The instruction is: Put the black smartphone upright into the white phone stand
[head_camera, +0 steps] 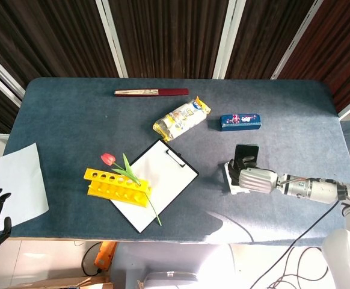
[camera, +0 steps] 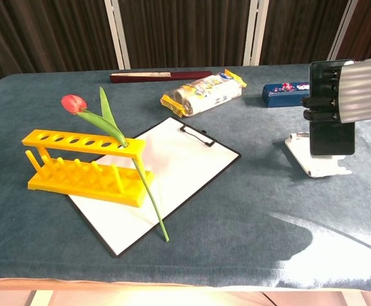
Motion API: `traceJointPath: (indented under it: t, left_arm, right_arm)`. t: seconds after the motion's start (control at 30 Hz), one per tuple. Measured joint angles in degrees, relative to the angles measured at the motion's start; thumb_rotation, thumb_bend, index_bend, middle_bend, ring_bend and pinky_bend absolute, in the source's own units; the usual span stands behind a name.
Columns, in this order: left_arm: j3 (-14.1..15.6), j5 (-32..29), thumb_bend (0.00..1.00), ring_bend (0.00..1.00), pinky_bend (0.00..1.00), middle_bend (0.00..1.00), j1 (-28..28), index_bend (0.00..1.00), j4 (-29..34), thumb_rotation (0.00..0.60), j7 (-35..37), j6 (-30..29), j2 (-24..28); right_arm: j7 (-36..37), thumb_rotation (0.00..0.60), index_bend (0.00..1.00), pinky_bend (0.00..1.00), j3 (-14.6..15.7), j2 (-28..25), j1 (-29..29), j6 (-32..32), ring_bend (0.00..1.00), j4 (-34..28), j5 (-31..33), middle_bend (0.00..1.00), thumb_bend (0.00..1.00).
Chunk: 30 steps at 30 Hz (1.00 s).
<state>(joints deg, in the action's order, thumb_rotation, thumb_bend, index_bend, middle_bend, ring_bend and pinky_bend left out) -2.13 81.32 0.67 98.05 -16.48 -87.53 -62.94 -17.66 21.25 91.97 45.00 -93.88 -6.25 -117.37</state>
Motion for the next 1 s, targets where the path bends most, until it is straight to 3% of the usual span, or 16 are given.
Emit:
traceJointPath:
  t: [0.53, 1.0]
  left_arm:
    - [0.04, -0.02, 0.53, 0.10, 0.28, 0.10, -0.08, 0.19, 0.08, 0.600, 0.22, -0.12, 0.12]
    - [0.04, -0.05, 0.53, 0.10, 0.28, 0.10, -0.07, 0.19, 0.17, 0.600, 0.23, -0.11, 0.19]
  right_arm:
    - [0.98, 0.600, 0.76, 0.77, -0.52, 1.78, -0.86, 2.15, 0.72, 0.14, 1.96, 0.77, 0.55]
    - [2.01, 0.600, 0.49, 0.70, -1.36, 2.37, -1.63, 3.17, 0.42, -0.33, 3.70, 0.50, 0.47]
